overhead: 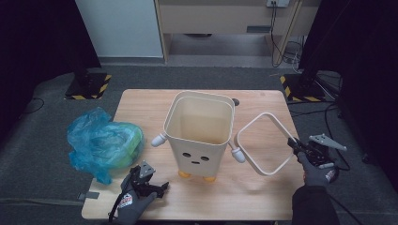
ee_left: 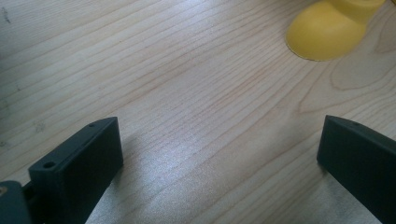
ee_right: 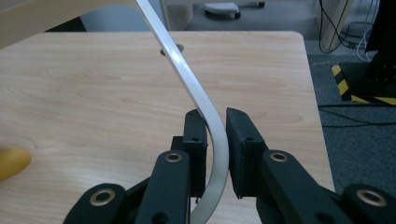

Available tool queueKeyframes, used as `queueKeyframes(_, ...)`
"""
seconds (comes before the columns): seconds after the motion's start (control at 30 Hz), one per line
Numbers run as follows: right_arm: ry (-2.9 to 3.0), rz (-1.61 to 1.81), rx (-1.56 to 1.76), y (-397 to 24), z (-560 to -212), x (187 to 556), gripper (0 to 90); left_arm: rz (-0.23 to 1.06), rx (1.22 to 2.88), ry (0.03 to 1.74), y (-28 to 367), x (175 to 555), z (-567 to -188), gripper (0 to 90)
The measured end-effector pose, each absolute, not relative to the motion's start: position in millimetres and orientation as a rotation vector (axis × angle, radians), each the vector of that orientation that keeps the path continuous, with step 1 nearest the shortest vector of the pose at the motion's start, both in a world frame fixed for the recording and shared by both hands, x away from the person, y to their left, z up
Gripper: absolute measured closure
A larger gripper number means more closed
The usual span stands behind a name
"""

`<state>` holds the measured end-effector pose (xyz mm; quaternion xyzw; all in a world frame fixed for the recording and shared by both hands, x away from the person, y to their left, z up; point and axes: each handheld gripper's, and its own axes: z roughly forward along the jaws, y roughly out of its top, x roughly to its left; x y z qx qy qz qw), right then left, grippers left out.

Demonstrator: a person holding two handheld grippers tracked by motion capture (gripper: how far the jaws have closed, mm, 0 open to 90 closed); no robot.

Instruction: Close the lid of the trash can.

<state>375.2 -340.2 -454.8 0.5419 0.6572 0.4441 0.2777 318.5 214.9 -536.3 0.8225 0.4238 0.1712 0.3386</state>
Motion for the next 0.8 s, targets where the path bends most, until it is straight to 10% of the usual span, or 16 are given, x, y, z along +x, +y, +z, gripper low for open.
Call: queueKeyframes(0.8, 1.623, 1.296, 1.363, -339, -420, 363, 78.4, 0.445, 2.142, 1.103, 215, 319, -536, 0.0)
